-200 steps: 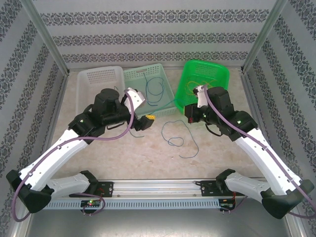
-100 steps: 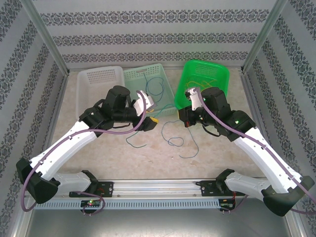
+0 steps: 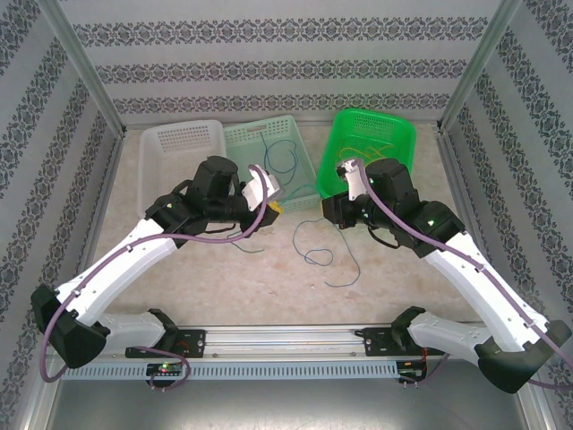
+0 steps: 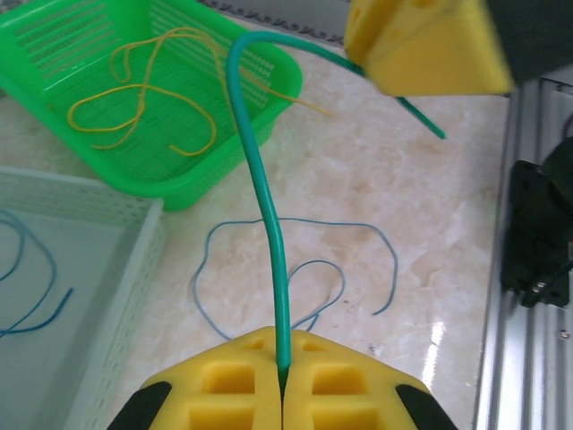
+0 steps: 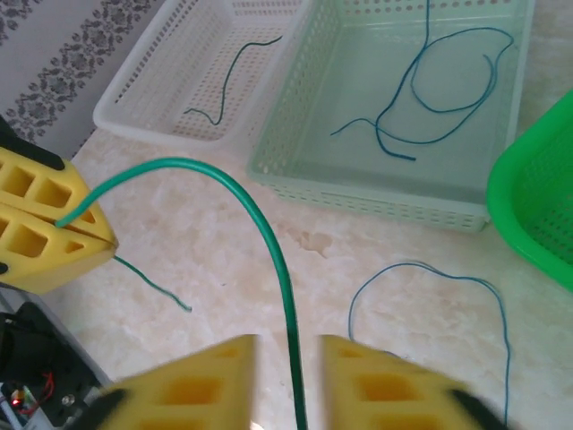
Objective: Untangle the cables
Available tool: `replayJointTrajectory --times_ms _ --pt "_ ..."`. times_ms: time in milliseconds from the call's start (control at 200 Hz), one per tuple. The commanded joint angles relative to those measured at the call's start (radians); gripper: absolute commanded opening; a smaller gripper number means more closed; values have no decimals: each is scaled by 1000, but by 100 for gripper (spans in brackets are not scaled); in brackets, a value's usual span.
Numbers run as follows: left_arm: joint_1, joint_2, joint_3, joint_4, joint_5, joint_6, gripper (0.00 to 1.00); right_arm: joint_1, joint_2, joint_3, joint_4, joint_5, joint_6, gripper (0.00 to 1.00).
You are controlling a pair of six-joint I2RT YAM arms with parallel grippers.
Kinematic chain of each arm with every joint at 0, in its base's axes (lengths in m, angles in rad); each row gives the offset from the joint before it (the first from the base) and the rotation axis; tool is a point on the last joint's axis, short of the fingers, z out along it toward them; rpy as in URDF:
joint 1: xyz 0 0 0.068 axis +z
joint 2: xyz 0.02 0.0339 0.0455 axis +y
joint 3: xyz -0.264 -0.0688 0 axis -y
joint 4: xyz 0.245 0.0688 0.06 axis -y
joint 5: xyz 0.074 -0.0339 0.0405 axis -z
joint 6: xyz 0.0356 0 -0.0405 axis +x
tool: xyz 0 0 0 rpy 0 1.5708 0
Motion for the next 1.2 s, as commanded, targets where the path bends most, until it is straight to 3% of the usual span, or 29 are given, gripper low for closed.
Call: replayJointTrajectory --times_ms 0,40,80,180,405,674,854,1094,1199 --pt "12 -31 11 -7 -158 -37 0 9 -26 22 -7 124 14 63" --pt "16 -36 11 -8 -219 -51 0 9 -39 16 -7 191 21 84" --pt "27 -39 12 -8 -280 -64 0 8 -55 8 -6 265 34 98" --pt "77 -60 14 6 -420 -113 0 -2 -107 -30 12 351 52 98" --pt "312 -80 4 92 -587 -284 0 -36 -157 -109 8 310 101 98" --pt "578 110 80 135 -464 -403 0 -51 -56 -231 4 256 240 98" --pt "664 235 150 159 -453 -393 0 -64 -19 -312 -32 304 331 98" --pt "758 437 242 79 -315 -476 0 -84 -10 -385 -53 278 388 98" --pt "758 467 238 61 -321 -508 16 -92 -7 -408 -45 272 407 98"
